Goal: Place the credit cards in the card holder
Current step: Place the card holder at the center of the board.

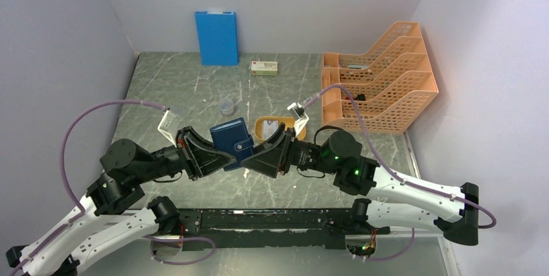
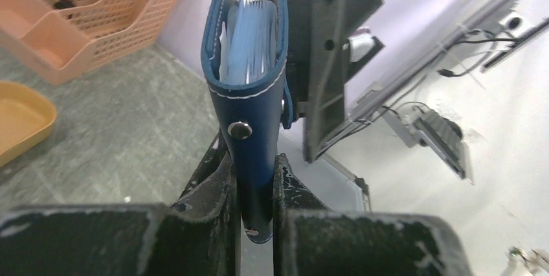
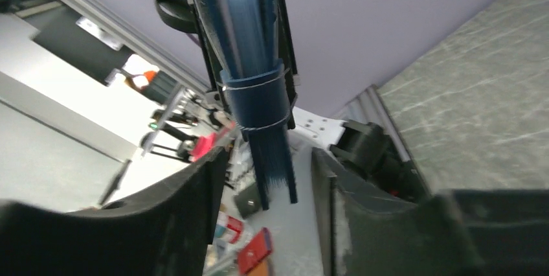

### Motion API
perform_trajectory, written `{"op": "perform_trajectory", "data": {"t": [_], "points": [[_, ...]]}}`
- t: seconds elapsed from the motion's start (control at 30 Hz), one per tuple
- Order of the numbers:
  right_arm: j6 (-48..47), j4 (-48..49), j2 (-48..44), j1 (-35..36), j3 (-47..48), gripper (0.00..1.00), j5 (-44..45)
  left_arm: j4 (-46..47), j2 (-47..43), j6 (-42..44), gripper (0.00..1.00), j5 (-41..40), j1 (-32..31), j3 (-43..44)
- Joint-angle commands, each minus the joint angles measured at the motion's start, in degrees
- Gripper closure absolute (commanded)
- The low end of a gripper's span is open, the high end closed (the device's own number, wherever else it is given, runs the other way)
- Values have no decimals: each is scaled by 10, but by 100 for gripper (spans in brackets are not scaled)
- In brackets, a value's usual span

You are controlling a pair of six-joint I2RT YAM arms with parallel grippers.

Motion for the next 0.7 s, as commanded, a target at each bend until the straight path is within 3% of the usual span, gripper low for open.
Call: {"op": "perform_trajectory", "data": {"t": [0.0,0.1,0.27,0.43,0.67], "points": [[-48,-86,-24,-4,37,37,-11,-71,-17,43,95,-62,0,31],[-87,-175,-47,-4,52,31,6,-138,-22,58,95,-105,0,46],[-131,-305,-108,-5,57,29,94,-228,-34,72,95,-157,0,53],[-146,-321,-155,-4,33,29,158,-262,-44,60,95,-155,0,17],[-147,-326,-139,-3,8,29,193,-271,-24,35,95,-152,0,-46]]}}
